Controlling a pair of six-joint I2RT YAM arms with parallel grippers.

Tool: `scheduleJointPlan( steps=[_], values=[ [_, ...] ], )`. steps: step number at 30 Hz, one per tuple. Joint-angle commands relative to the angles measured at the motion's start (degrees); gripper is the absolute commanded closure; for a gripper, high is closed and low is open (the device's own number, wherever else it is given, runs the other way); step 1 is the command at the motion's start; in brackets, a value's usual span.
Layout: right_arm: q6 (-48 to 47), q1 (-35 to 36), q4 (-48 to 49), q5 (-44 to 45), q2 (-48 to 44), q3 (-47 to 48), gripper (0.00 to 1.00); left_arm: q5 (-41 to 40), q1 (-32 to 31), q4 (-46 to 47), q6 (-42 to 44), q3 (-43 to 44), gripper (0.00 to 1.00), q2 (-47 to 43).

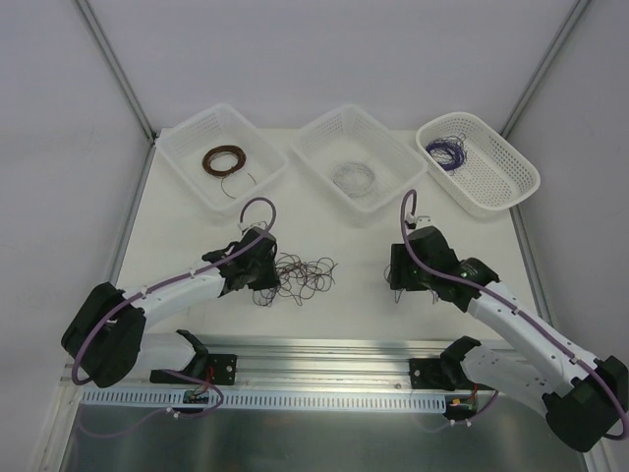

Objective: Untangle the cables

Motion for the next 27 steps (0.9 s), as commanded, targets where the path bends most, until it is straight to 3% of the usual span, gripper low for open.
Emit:
scheduleJointPlan(
  steps=[1,4,10,18,22,27],
  values=[
    [1.2,-0.7,0.6,3.8,1.4,1.8,0.43,-0.2,0.9,-1.2,1.4,-0.4,0.83,-1.9],
    [1.9,-0.8,2.5,5.2,5.2,0.9,0.43,1.3,0.8,-1.4,1.3,-0.1,0.79,-2.5],
    [-0.5,-1.1,7.3,4.3,14.1,0.0,0.46,2.4,0.9,-1.9,1.9,0.4,0.58,-6.1],
    [-2.7,-2.4,10.0,2.3,25.7,2.8,0.58,3.2,1.4,-5.7,5.5,3.5,0.15,-13.4],
    [-3.0,-2.8,9.6,1.1,29.4,4.1,0.62,3.4,2.1,-8.9,7.8,6.7,0.04,-16.6],
    [-3.1,-2.8,8.6,1.0,32.0,5.4,0.71,2.1,3.6,-12.7,12.1,11.4,0.01,-20.3]
  ],
)
